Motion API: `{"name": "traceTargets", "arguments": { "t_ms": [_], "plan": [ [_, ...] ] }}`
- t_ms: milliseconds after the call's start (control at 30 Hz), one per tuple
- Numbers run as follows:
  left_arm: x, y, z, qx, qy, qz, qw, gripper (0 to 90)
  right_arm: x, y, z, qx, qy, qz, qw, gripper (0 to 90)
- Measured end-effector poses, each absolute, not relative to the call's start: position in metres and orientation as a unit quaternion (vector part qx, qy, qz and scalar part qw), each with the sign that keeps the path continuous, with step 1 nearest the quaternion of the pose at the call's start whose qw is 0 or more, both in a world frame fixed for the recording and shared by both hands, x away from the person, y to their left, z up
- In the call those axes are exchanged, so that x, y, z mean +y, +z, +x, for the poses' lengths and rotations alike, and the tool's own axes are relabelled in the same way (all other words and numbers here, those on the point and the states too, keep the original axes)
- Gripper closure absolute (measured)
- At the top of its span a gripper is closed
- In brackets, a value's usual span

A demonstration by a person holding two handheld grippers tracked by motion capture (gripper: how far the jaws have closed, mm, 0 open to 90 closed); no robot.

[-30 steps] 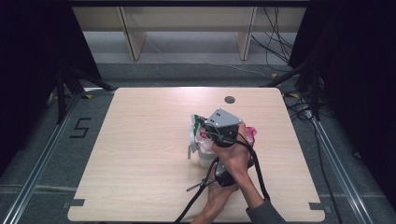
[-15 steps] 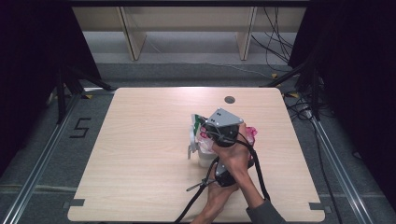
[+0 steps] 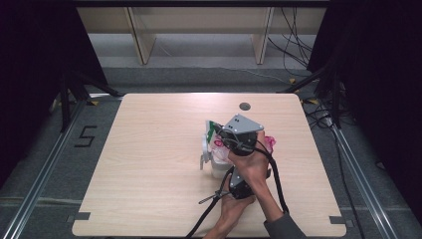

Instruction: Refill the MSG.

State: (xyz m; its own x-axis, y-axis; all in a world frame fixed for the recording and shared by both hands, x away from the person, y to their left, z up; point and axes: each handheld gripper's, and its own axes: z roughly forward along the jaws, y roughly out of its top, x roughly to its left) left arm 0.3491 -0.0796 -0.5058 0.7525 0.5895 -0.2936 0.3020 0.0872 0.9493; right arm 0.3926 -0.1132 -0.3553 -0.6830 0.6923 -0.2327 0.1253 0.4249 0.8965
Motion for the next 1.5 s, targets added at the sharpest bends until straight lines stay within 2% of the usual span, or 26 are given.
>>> {"name": "traceTargets", "arguments": {
  "t_ms": [233, 367, 400, 467, 500, 533, 567, 633, 767, 833, 867, 933, 967, 1067, 1500],
  "plan": [
    [-0.080, -0.507, 0.349, 0.339, 0.112, 0.662, 0.659, 76.2, -0.115, -0.354, 0.391, 0.793, 0.473, 0.261, 0.283, 90.0],
    [-0.076, -0.508, 0.350, 0.331, 0.112, 0.683, 0.641, 75.9, -0.118, -0.353, 0.391, 0.786, 0.479, 0.271, 0.282, 90.0],
    [-0.077, -0.508, 0.349, 0.331, 0.113, 0.682, 0.642, 75.9, -0.120, -0.353, 0.392, 0.787, 0.479, 0.258, 0.291, 90.0],
    [-0.079, -0.508, 0.349, 0.335, 0.108, 0.673, 0.650, 75.9, -0.121, -0.352, 0.391, 0.787, 0.483, 0.263, 0.279, 90.0],
    [-0.075, -0.509, 0.350, 0.319, 0.117, 0.698, 0.631, 75.8, -0.121, -0.352, 0.390, 0.789, 0.485, 0.271, 0.263, 90.0],
    [-0.071, -0.508, 0.351, 0.308, 0.123, 0.715, 0.615, 75.7, -0.123, -0.352, 0.390, 0.785, 0.484, 0.271, 0.276, 90.0],
    [-0.074, -0.508, 0.350, 0.320, 0.118, 0.699, 0.629, 75.7, -0.125, -0.351, 0.391, 0.786, 0.484, 0.263, 0.282, 90.0],
    [-0.074, -0.509, 0.350, 0.321, 0.122, 0.701, 0.625, 75.6, -0.126, -0.351, 0.391, 0.785, 0.490, 0.268, 0.269, 90.0],
    [-0.073, -0.509, 0.349, 0.320, 0.121, 0.707, 0.618, 75.2, -0.131, -0.350, 0.390, 0.779, 0.495, 0.270, 0.274, 90.0],
    [-0.074, -0.510, 0.349, 0.321, 0.118, 0.709, 0.617, 75.1, -0.132, -0.350, 0.389, 0.777, 0.500, 0.281, 0.257, 90.0],
    [-0.074, -0.510, 0.349, 0.320, 0.119, 0.710, 0.616, 74.8, -0.135, -0.349, 0.390, 0.782, 0.495, 0.270, 0.266, 90.0],
    [-0.074, -0.511, 0.349, 0.318, 0.126, 0.714, 0.610, 74.1, -0.136, -0.350, 0.387, 0.777, 0.500, 0.290, 0.251, 90.0],
    [-0.077, -0.511, 0.348, 0.324, 0.115, 0.700, 0.626, 73.9, -0.138, -0.349, 0.388, 0.777, 0.502, 0.281, 0.257, 90.0],
    [-0.077, -0.511, 0.347, 0.321, 0.111, 0.702, 0.626, 73.1, -0.142, -0.348, 0.387, 0.775, 0.504, 0.278, 0.260, 90.0],
    [-0.074, -0.511, 0.347, 0.311, 0.108, 0.716, 0.615, 65.5, -0.169, -0.341, 0.380, 0.753, 0.547, 0.277, 0.238, 90.0]
  ]
}}
